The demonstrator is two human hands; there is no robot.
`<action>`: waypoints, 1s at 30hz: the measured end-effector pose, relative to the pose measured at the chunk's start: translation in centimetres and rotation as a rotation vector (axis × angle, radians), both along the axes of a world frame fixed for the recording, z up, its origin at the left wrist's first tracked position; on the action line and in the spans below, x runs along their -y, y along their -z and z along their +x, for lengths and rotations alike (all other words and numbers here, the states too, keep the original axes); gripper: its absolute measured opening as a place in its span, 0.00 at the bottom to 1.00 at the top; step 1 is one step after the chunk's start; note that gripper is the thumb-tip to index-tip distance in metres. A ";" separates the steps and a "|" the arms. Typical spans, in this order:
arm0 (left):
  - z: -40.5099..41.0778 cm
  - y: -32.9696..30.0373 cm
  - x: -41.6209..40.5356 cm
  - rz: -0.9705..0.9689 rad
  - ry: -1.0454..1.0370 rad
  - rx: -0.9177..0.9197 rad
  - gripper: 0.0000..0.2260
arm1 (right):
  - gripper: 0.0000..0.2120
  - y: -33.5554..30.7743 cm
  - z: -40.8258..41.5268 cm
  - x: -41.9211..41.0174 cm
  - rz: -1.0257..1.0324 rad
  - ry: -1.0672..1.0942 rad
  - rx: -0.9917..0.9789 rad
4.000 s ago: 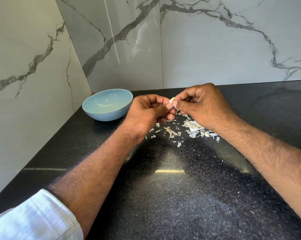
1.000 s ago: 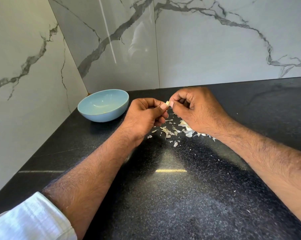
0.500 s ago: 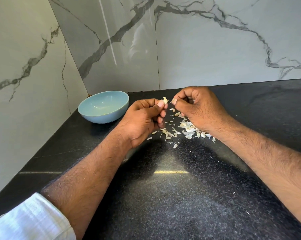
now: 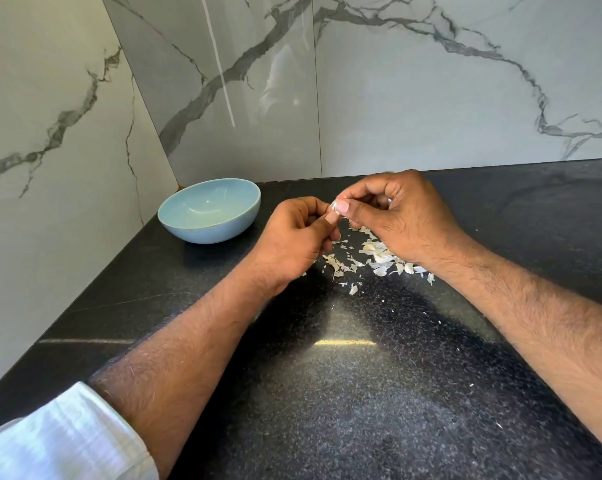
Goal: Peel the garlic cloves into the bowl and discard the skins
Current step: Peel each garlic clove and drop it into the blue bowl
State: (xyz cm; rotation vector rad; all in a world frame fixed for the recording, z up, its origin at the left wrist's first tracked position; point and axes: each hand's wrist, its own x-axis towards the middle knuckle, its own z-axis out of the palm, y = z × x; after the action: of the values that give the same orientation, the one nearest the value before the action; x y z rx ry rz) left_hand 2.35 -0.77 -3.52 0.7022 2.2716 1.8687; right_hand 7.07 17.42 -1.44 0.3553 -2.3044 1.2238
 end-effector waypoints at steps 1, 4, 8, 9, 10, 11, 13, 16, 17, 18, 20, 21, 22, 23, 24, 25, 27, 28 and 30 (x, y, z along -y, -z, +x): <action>0.0 0.1 -0.1 -0.035 -0.007 -0.040 0.09 | 0.02 0.1 -0.2 -0.1 -0.007 0.020 0.009; 0.2 0.2 -0.4 -0.063 -0.020 -0.108 0.09 | 0.02 0.5 -0.7 -0.2 -0.082 0.034 0.049; 0.5 0.5 -0.6 -0.036 -0.019 -0.135 0.07 | 0.07 1.0 -0.9 0.3 -0.154 0.040 0.085; 0.6 0.5 -0.7 -0.029 -0.022 -0.138 0.07 | 0.07 1.1 -1.0 0.4 -0.160 0.045 0.092; 0.7 0.5 -0.7 -0.024 -0.022 -0.144 0.07 | 0.07 1.1 -1.0 0.4 -0.170 0.046 0.100; 0.7 0.5 -0.7 -0.023 -0.020 -0.153 0.07 | 0.06 1.1 -1.1 0.4 -0.184 0.041 0.110; 0.6 0.4 -0.6 -0.027 -0.010 -0.170 0.06 | 0.06 1.1 -1.1 0.2 -0.219 0.015 0.140; 0.5 0.3 -0.3 -0.024 0.018 -0.179 0.06 | 0.05 0.8 -1.0 -0.1 -0.319 -0.073 0.220; 0.5 0.3 -0.3 -0.019 0.029 -0.181 0.06 | 0.05 0.7 -1.0 -0.2 -0.368 -0.111 0.249; 0.5 0.3 -0.2 -0.015 0.038 -0.182 0.06 | 0.05 0.6 -1.0 -0.3 -0.412 -0.143 0.272; 0.6 0.2 -0.2 0.003 0.048 -0.173 0.07 | 0.06 0.5 -1.0 -0.3 -0.483 -0.182 0.299; 0.6 0.2 -0.2 0.020 0.053 -0.156 0.07 | 0.06 0.5 -0.9 -0.2 -0.518 -0.194 0.309; 0.6 0.2 -0.3 0.044 0.063 -0.124 0.07 | 0.06 0.4 -0.9 -0.2 -0.555 -0.204 0.319; 0.6 0.2 -0.3 0.073 0.075 -0.078 0.07 | 0.06 0.4 -0.9 -0.1 -0.592 -0.212 0.331; 0.7 0.2 -0.4 0.110 0.093 -0.022 0.07 | 0.07 0.4 -0.9 -0.1 -0.621 -0.217 0.342; 0.6 0.2 -0.4 0.149 0.114 0.035 0.08 | 0.07 0.4 -0.8 0.0 -0.637 -0.217 0.350; 0.6 0.2 -0.5 0.225 0.153 0.137 0.09 | 0.07 0.4 -0.8 0.1 -0.647 -0.204 0.355; 0.6 0.1 -0.5 0.263 0.167 0.181 0.09 | 0.07 0.4 -0.8 0.0 -0.646 -0.196 0.353; 0.7 -0.1 -0.6 0.336 0.194 0.259 0.09 | 0.07 0.4 -0.8 0.0 -0.642 -0.184 0.350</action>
State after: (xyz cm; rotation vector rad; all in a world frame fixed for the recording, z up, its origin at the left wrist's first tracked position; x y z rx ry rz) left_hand 3.00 -0.18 -3.38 0.6461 1.6928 2.1236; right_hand 6.29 17.43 -1.86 0.1241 -2.0165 2.1669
